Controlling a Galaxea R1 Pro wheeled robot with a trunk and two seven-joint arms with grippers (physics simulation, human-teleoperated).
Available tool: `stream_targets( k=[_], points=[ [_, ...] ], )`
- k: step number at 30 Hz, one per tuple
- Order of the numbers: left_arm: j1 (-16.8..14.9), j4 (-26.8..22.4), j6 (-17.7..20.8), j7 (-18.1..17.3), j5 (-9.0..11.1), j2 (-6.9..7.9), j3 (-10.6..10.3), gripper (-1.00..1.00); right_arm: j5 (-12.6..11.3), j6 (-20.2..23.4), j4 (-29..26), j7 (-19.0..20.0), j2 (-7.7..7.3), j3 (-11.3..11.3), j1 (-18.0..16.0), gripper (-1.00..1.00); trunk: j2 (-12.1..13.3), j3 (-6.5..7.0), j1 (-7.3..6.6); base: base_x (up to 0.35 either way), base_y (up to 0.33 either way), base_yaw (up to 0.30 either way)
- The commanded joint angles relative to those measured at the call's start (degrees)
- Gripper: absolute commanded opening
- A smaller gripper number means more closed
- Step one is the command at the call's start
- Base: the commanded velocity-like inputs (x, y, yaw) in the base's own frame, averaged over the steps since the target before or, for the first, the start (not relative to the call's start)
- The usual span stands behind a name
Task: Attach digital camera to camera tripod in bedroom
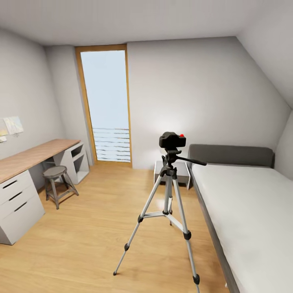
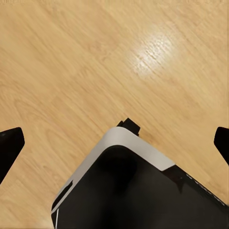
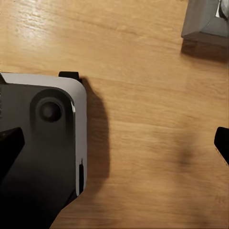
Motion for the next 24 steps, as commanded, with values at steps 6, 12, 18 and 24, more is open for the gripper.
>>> stream_targets(
  k=[6,12,18,24],
  points=[
    [0.0,0.0,-0.1,0.2,0.5,0.00,-0.5,1.00,0.4,-1.0,0.2,0.1,-0.02,-0.2,-0.1,1.00,0.0,0.54,0.02,0.000,0.000,0.000],
    [0.0,0.0,-0.1,0.2,0.5,0.00,-0.5,1.00,0.3,-1.1,0.2,0.1,-0.02,-0.2,-0.1,1.00,0.0,1.09,0.02,0.000,0.000,0.000],
    [0.0,0.0,-0.1,0.2,0.5,0.00,-0.5,1.00,0.3,-1.1,0.2,0.1,-0.02,-0.2,-0.1,1.00,0.0,1.64,0.02,0.000,0.000,0.000],
    [0.0,0.0,-0.1,0.2,0.5,0.00,-0.5,1.00,0.3,-1.0,0.2,0.1,-0.02,-0.2,-0.1,1.00,0.0,2.19,0.02,0.000,0.000,0.000]
  ],
)
